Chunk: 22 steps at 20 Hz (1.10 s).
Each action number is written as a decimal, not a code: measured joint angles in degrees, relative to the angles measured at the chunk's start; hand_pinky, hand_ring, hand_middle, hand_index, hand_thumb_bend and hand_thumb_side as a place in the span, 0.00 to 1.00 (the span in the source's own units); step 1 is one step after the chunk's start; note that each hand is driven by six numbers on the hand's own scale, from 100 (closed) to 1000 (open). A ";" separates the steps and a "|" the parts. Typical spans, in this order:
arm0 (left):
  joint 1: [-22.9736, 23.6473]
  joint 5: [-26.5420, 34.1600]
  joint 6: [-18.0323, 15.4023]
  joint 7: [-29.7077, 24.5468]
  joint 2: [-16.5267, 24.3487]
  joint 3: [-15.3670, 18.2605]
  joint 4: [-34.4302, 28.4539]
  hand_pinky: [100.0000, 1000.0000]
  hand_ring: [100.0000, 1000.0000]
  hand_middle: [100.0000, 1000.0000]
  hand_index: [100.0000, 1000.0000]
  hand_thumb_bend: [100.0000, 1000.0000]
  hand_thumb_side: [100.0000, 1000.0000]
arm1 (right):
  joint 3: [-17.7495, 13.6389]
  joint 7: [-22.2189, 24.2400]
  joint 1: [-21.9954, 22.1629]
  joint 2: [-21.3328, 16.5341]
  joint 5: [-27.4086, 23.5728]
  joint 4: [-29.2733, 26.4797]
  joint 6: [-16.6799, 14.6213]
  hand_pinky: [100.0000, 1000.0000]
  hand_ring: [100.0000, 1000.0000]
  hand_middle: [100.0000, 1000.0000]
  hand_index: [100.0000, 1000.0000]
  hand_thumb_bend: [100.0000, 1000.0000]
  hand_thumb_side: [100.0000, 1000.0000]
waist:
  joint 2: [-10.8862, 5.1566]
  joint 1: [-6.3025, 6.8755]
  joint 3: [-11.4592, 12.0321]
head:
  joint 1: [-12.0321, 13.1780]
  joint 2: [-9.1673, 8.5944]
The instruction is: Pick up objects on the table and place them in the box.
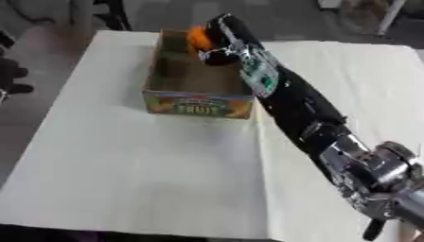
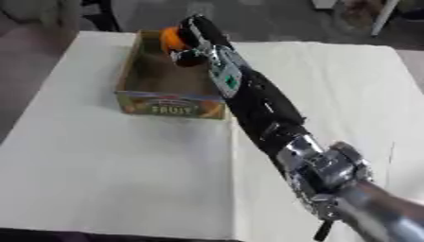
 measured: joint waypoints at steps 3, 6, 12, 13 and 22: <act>0.00 0.00 0.00 -0.01 -0.01 0.00 0.00 0.58 0.64 0.55 0.70 0.51 0.34 | 0.00 0.51 0.43 0.49 2.01 0.76 -0.44 0.35 0.49 0.44 0.59 0.29 0.01 | 0.00 -0.02 -0.05 | -0.12 -0.15; 0.00 0.00 0.01 -0.02 -0.01 0.00 0.00 0.58 0.64 0.55 0.70 0.51 0.34 | 0.00 1.05 0.69 0.78 3.45 1.13 -0.71 0.45 0.60 0.54 0.68 0.35 0.01 | 0.00 -0.04 -0.31 | -0.13 -0.15; 0.00 0.01 0.00 -0.02 -0.01 0.00 0.00 0.58 0.64 0.55 0.70 0.51 0.34 | -0.01 1.51 0.85 0.80 4.47 1.14 -0.73 0.45 0.60 0.54 0.68 0.35 0.01 | -0.01 -0.04 -0.41 | -0.11 -0.15; 0.00 0.01 0.00 -0.02 -0.01 0.00 0.00 0.58 0.64 0.55 0.70 0.51 0.34 | -0.02 1.53 0.85 0.80 4.48 1.14 -0.72 0.45 0.60 0.54 0.68 0.35 0.01 | -0.01 -0.04 -0.42 | -0.11 -0.15; 1.15 0.01 -0.17 0.20 0.01 0.09 0.02 0.58 0.65 0.55 0.70 0.51 0.34 | 0.72 4.27 0.86 -2.58 0.22 -4.72 -1.82 0.62 0.79 0.75 0.79 0.36 0.11 | -1.47 0.02 -4.27 | 1.74 0.12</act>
